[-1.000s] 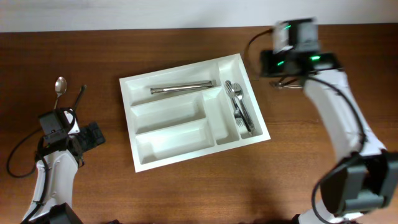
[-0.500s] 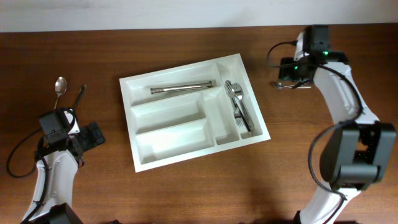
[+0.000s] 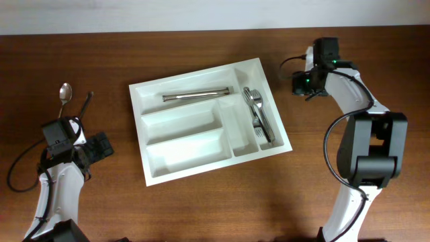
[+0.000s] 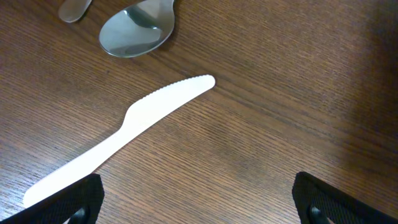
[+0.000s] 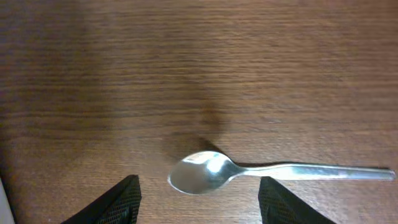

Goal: Pack container
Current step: 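Open the right gripper and move it toward the teaspoon, then lower the right gripper onto the teaspoon bowl and close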

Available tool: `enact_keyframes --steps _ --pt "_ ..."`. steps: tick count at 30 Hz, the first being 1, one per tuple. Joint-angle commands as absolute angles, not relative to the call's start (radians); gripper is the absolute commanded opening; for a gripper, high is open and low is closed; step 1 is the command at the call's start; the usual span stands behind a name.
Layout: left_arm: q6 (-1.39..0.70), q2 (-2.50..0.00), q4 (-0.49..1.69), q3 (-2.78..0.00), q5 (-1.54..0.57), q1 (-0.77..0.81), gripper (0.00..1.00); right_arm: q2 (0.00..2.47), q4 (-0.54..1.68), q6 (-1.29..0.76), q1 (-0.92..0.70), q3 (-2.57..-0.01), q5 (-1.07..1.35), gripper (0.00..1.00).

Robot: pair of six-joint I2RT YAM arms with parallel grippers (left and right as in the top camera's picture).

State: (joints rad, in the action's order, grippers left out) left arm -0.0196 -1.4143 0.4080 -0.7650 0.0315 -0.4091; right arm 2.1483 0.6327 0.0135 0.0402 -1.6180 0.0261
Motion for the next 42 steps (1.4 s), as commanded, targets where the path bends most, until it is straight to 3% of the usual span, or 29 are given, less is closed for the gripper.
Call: enact_keyframes --steps 1,12,25,37,42 --pt "-0.007 -1.419 0.410 -0.783 0.034 -0.414 0.99 2.180 0.628 0.075 0.033 -1.614 0.013 0.60" --pt "-0.007 -1.419 0.409 -0.783 0.034 -0.414 0.99 2.218 0.629 0.075 0.033 -1.614 -0.052 0.56" --pt "-0.007 -1.419 0.410 -0.783 0.034 -0.414 0.99 2.219 0.597 0.075 0.033 -1.614 -0.066 0.42" --pt "-0.007 -1.419 0.410 -0.783 0.034 -0.414 0.99 2.254 0.607 0.075 0.033 -1.614 -0.066 0.41" --pt "-0.007 -1.419 0.410 -0.783 0.034 -0.414 0.99 2.267 0.616 0.075 0.033 -1.614 -0.070 0.36"
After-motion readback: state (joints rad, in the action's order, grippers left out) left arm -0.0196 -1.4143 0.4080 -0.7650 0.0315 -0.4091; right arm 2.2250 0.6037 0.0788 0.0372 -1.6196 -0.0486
